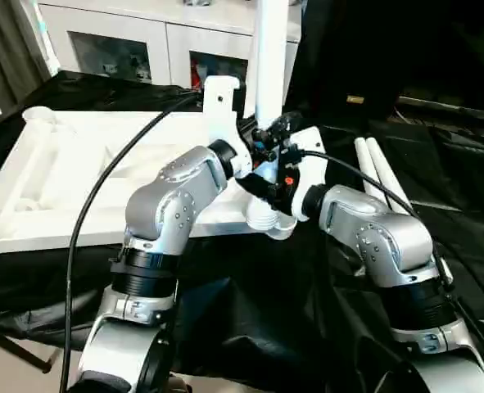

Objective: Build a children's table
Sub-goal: Insert table leg to table base

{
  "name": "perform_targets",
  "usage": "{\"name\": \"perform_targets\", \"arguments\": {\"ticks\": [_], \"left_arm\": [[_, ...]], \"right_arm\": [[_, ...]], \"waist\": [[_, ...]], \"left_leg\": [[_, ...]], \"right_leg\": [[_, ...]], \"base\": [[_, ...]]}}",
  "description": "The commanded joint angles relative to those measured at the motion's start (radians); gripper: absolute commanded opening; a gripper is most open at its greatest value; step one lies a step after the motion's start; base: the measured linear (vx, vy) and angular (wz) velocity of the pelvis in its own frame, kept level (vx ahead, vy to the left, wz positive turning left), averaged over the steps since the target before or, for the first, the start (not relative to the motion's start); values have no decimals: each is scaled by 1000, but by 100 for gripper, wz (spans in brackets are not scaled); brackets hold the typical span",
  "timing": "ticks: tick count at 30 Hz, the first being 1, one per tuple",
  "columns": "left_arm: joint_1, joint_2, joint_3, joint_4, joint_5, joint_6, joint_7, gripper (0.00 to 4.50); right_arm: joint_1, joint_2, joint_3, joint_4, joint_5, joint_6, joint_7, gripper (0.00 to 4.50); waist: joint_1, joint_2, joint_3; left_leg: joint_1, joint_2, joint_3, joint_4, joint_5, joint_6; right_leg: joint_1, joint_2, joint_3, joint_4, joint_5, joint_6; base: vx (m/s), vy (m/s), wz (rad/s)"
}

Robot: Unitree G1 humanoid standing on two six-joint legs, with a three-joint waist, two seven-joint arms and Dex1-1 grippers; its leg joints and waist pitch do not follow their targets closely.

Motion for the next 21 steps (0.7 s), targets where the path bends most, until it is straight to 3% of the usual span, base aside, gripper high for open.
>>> {"name": "perform_targets", "arguments": {"ticks": [1,11,12,13,14,16,20,21], "left_arm": [[15,-25,-7,-16,-21,27,8,209],[21,-17,16,-25,-28,33,-2,195],[21,-15,18,-27,-31,34,-6,195],[21,-10,22,-29,-38,40,-18,195],[21,-8,22,-30,-40,41,-21,195],[27,44,12,-55,-93,98,-131,195],[32,88,4,-75,-140,141,-225,190],[29,123,10,-82,-183,174,-298,190]], "right_arm": [[-6,1,-18,-38,-4,3,-10,189],[-12,-8,-29,-32,-3,5,-1,189],[-12,-5,-36,-30,8,9,6,224],[-12,-6,-48,-35,32,27,21,259],[-12,-6,-51,-36,37,30,24,259],[-8,-46,-83,-59,120,101,105,264],[1,-98,-93,-78,177,148,193,298],[19,-149,-99,-102,246,192,294,302]], "waist": [[-6,11,-74],[-5,8,-74],[-5,8,-74],[-6,3,-74],[-5,5,-74],[-4,2,-74],[-1,5,-73],[-1,4,-74]], "left_leg": [[14,21,-8,-72,-204,-59],[13,20,-7,-71,-195,-55],[13,20,-7,-71,-195,-55],[13,21,-6,-71,-195,-53],[13,20,-7,-71,-192,-52],[15,19,-5,-70,-186,-41],[12,21,-4,-70,-173,-38],[15,17,-4,-69,-180,-36]], "right_leg": [[56,-73,47,-76,-239,-78],[55,-75,48,-75,-237,-80],[55,-75,48,-75,-237,-80],[55,-74,48,-76,-235,-81],[56,-74,48,-73,-233,-83],[56,-73,48,-72,-233,-84],[55,-73,48,-71,-217,-92],[59,-72,46,-71,-229,-95]], "base": [[0,0,0],[0,0,0],[0,0,0],[0,0,0],[0,0,0],[0,0,0],[0,0,0],[0,0,0]]}}
